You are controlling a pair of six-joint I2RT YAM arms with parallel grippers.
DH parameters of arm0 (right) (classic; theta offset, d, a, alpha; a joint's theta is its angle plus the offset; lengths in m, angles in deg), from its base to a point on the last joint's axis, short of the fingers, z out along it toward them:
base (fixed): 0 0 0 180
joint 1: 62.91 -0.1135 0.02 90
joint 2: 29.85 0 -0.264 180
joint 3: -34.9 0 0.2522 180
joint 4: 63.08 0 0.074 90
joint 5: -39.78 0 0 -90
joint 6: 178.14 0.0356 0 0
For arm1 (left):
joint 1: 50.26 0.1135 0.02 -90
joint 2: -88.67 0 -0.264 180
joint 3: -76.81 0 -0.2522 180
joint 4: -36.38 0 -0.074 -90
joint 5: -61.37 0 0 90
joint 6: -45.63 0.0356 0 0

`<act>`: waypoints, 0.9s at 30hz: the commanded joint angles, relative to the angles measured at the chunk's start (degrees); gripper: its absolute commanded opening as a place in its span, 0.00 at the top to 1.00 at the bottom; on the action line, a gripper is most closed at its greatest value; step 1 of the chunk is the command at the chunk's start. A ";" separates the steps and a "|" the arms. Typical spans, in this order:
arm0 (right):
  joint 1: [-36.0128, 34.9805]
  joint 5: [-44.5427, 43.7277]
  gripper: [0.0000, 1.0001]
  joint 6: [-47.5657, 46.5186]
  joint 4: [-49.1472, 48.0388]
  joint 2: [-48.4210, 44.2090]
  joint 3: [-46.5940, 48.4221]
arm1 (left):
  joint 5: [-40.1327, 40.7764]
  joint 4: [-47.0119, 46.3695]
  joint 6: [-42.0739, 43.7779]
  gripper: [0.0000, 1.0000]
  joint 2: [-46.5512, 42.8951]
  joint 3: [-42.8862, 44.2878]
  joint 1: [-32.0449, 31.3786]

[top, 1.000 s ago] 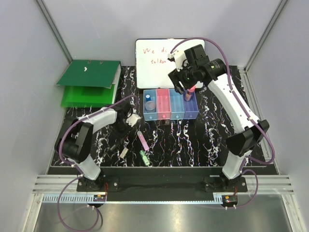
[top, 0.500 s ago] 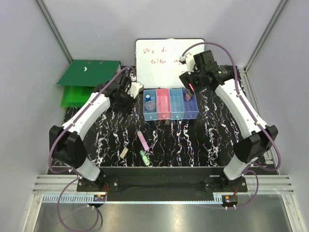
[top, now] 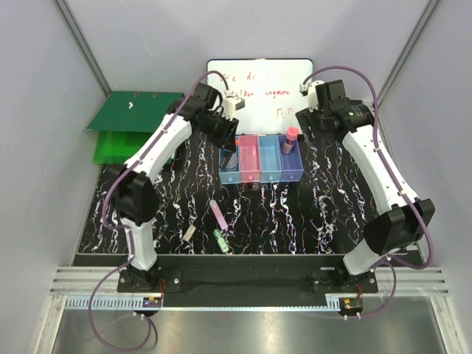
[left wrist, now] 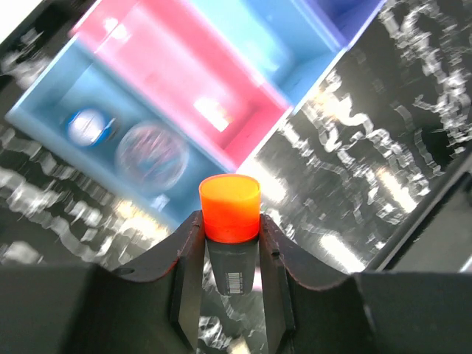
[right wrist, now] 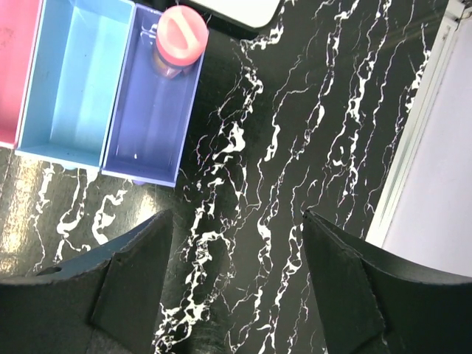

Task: Sort the stationery into containers
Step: Place the pen in the storage box.

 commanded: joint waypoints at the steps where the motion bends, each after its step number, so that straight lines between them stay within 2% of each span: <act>1: 0.42 -1.32 0.21 0.44 -2.93 -2.93 0.60 | -7.86 -2.66 -4.76 1.00 5.08 6.73 -1.85; 6: 0.51 -1.06 0.22 0.18 -3.19 -3.28 0.51 | -9.45 -8.54 -7.31 1.00 9.30 10.16 -1.94; 13: 0.60 -0.71 0.22 -0.08 -3.19 -3.90 -0.72 | -7.34 -14.70 -10.12 1.00 13.53 12.00 -1.94; 24: 0.86 0.96 0.22 0.36 -3.19 -4.86 -1.42 | -2.15 -26.83 -13.73 1.00 16.60 5.95 -1.85; 27: 0.78 1.40 0.22 0.44 -3.19 -5.39 -1.86 | -1.71 -27.19 -14.69 1.00 18.19 6.20 -1.77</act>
